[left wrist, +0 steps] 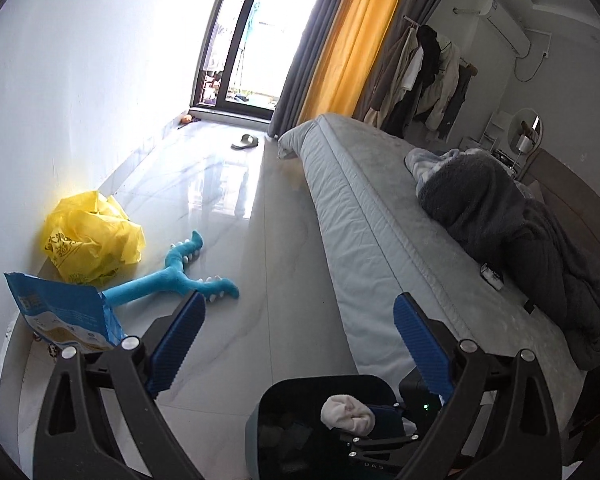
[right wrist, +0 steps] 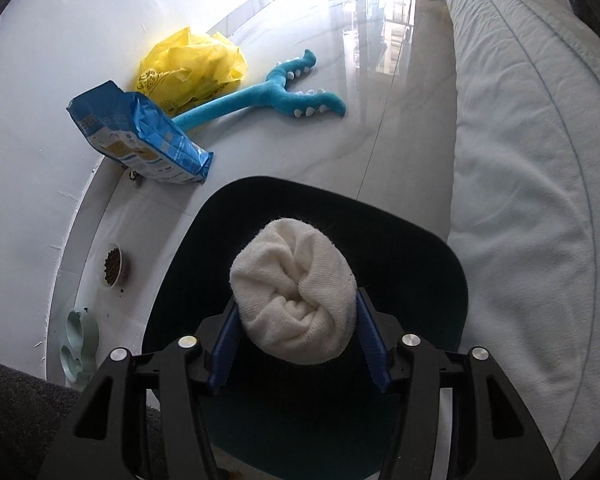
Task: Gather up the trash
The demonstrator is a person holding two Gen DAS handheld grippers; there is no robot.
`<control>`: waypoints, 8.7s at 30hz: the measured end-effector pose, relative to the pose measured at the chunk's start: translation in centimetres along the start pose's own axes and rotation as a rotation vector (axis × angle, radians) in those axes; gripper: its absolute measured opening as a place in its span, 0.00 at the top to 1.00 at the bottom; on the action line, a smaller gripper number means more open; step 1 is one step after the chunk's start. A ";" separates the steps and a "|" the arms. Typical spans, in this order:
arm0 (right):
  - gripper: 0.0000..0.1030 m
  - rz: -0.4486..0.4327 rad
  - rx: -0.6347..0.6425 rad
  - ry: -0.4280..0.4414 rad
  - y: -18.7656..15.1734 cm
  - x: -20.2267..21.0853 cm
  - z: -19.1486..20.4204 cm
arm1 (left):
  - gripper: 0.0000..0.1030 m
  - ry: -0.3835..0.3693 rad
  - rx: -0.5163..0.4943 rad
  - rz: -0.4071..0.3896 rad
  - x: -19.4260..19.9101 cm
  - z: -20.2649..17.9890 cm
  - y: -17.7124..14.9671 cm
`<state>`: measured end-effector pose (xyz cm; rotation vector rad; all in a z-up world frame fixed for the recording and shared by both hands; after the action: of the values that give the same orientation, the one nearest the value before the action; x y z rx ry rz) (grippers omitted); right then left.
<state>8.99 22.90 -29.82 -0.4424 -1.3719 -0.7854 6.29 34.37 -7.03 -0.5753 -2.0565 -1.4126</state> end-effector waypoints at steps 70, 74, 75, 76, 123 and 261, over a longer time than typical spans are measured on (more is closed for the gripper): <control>0.06 -0.574 -0.342 -0.194 -5.9 25.7 -29.4 | 0.05 -0.197 -0.178 0.066 -9.0 -27.0 1.9; 0.06 -0.566 -0.356 -0.218 -6.2 25.7 -31.6 | 0.05 -0.202 -0.182 0.091 -10.8 -28.2 1.7; 0.06 -0.563 -0.362 -0.221 -6.2 25.7 -32.2 | 0.05 -0.206 -0.182 0.093 -11.0 -28.5 1.7; 0.06 -0.557 -0.368 -0.224 -6.3 25.6 -33.0 | 0.05 -0.206 -0.184 0.096 -11.3 -28.8 1.8; 0.55 -0.485 -0.330 -0.157 -9.8 22.1 -41.6 | 0.08 -0.097 -0.306 0.289 -25.3 -36.0 -3.4; 0.38 -0.134 -0.065 -0.021 -2.2 6.1 -2.7 | 0.03 0.009 -0.116 -0.010 1.8 -6.7 -0.2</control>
<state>9.34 18.05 -24.68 -0.4135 -1.4096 -0.9399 6.25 28.02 -4.12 -0.6052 -1.9830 -1.5448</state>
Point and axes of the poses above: each gripper's, at about its wrist camera, not at the fingertips, and x roughly against the way its jaws point, z to its left, y to its top, the point moved 9 cm from there along -x, roughly the way its jaws point, and after that the axes turned 8 degrees about z, right-handed, at the moved point
